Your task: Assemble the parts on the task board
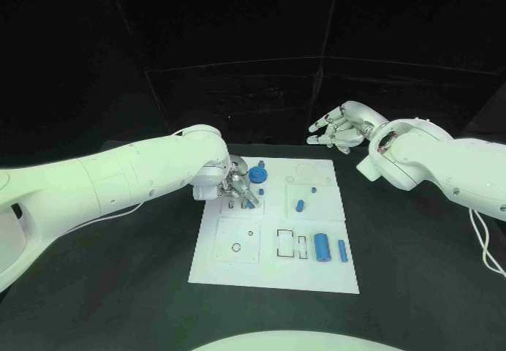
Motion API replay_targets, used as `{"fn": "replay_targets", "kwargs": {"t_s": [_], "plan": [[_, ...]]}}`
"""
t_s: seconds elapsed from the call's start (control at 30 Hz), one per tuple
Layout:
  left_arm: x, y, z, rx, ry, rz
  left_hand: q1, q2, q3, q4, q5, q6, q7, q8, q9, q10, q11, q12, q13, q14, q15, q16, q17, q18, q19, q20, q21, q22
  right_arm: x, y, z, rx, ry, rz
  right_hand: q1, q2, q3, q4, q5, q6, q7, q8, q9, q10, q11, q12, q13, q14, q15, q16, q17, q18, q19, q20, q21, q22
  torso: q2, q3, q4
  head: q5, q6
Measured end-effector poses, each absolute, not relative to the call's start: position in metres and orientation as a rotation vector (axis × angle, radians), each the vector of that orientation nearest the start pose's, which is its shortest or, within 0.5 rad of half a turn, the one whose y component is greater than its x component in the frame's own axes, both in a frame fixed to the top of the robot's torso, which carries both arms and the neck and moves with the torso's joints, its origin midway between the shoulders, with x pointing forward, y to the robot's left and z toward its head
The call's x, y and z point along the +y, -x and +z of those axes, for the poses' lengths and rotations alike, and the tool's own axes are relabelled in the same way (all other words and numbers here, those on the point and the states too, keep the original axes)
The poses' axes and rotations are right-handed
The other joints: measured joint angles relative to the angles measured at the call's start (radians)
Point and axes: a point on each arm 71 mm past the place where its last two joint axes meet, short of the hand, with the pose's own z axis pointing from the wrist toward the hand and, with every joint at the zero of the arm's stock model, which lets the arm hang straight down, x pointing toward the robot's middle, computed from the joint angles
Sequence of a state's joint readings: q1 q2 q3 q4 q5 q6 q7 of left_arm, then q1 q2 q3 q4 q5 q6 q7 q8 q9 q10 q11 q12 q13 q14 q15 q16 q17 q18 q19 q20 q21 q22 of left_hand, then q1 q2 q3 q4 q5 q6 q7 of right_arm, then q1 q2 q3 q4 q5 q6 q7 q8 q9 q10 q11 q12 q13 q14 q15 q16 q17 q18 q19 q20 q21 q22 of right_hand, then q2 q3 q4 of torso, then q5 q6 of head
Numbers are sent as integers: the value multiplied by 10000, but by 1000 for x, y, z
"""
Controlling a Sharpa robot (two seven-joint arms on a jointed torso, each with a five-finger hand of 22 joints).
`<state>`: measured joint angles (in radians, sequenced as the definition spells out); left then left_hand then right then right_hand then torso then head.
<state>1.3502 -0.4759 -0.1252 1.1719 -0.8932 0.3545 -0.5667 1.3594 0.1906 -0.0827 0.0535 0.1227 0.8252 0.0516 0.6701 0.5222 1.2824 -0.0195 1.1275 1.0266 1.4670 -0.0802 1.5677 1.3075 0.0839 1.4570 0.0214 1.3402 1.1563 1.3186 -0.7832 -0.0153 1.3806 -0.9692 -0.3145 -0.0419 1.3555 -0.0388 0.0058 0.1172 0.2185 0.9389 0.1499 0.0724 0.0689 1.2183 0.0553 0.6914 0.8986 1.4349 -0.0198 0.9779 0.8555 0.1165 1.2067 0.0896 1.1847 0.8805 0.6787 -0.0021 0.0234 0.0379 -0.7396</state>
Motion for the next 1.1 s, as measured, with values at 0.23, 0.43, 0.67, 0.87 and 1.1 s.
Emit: {"fn": "replay_targets", "kwargs": {"t_s": [0.23,0.43,0.67,0.87,1.1], "plan": [[131,-534,-205,25015,958,-4100,-390,-581,1197,319,1109,-34,33,-39,-72,-35,-34,-3,-47,0,0,0,0,0,0,0,0,29,-217,-536,-128,16303,-2853,8449,0,0,-39,39,43,0,0,0,0,0,0,0,1,0,0,0,0,0,0,0,0,-8,-1,1,9,18,-1],[135,-533,-204,24788,1164,-4392,-1381,-1870,4028,692,1975,-3,10,128,109,135,80,68,-4,-19,-19,0,0,0,-41,40,0,69,-217,-537,-128,16331,-2847,8440,0,0,-39,39,49,0,0,0,0,0,0,0,2,0,0,0,0,-1,0,0,0,-8,-11,7,30,25,7],[141,-532,-202,24339,1525,-4777,-2014,-2356,5420,815,1975,28,20,398,319,293,-4,179,71,-18,-19,0,0,1,-41,40,0,106,-217,-537,-128,16354,-2845,8426,0,0,-39,39,49,0,0,0,0,0,0,0,2,0,0,0,0,0,0,0,0,-8,-11,7,30,98,17],[147,-531,-200,23906,1889,-5049,-2205,-2547,5694,786,2308,98,-15,446,372,346,-56,228,125,-19,-19,0,0,1,-41,40,0,170,-218,-538,-128,16367,-2848,8411,0,0,-39,39,49,0,0,0,0,0,0,0,3,0,0,0,0,0,0,0,0,-8,-8,12,23,159,23],[157,-529,-200,23462,2371,-5143,-2251,-2594,5719,761,2339,101,-15,504,381,381,-21,228,136,-18,-18,0,0,1,-41,40,0,210,-218,-538,-129,16387,-2842,8406,0,0,-39,38,49,0,0,0,-1,0,0,0,4,0,0,0,0,0,0,0,0,-7,0,11,12,198,4]]}}
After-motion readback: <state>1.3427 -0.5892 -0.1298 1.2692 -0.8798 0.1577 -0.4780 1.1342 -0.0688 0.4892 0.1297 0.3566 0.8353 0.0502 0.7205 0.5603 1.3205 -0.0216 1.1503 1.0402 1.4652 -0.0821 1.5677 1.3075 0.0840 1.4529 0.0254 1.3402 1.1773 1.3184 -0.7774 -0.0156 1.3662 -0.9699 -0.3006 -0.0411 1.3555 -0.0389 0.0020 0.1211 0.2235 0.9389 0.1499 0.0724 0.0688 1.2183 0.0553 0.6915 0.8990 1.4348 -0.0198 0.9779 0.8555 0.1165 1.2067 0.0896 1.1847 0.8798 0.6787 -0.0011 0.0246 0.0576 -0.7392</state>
